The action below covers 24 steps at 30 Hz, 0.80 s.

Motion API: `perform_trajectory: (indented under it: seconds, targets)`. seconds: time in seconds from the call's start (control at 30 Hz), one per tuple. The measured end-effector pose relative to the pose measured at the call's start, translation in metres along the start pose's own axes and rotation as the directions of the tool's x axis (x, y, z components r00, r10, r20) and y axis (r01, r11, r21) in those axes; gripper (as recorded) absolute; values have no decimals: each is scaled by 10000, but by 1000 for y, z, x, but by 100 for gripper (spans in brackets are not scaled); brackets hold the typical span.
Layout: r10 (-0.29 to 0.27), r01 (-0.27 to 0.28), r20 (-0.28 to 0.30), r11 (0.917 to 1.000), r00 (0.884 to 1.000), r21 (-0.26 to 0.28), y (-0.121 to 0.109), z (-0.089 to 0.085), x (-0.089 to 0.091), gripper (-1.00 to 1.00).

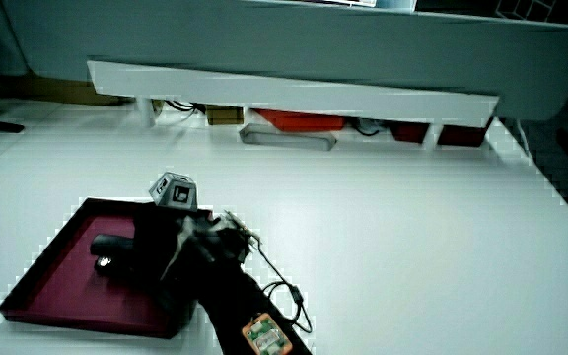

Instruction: Pick stapper from plate

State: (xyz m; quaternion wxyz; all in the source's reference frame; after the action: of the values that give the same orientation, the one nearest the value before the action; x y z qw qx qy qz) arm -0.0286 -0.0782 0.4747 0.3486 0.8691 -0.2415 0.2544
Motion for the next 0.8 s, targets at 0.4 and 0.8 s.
perform_trajectory:
  seconds: [0.4, 0.8]
  targets:
    - [641, -639, 2, 9941, 9979, 875, -28, 43, -13, 100]
    - [913, -842, -427, 9858, 9949, 1456, -47, 85, 29, 100]
